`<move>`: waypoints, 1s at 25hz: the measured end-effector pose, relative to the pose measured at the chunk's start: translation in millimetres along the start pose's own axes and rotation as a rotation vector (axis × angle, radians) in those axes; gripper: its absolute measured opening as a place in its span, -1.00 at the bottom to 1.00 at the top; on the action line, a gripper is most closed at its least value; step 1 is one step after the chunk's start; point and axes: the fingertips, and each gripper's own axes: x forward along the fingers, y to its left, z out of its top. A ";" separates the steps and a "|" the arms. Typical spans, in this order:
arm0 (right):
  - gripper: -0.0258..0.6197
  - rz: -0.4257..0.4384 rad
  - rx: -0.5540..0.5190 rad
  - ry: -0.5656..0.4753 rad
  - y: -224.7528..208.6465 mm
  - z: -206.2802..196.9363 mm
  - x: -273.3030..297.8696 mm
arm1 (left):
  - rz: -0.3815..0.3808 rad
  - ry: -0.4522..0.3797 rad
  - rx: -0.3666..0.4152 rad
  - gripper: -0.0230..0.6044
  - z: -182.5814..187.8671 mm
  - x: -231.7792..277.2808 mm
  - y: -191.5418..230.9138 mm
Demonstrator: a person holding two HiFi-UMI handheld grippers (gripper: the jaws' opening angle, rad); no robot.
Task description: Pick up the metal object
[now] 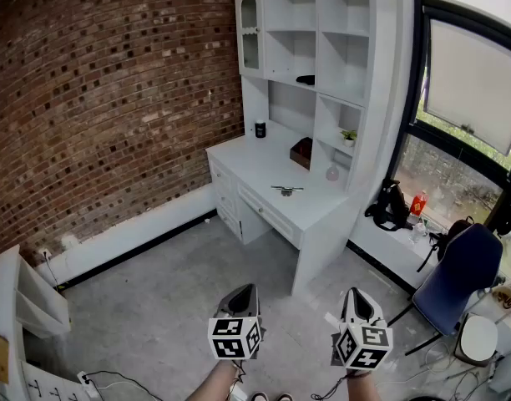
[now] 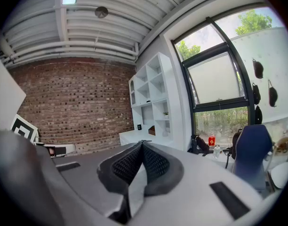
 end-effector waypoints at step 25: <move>-0.81 0.042 -0.003 -0.011 3.2 -0.6 -17.9 | 0.027 0.013 -0.036 -0.91 -7.2 -15.8 -3.0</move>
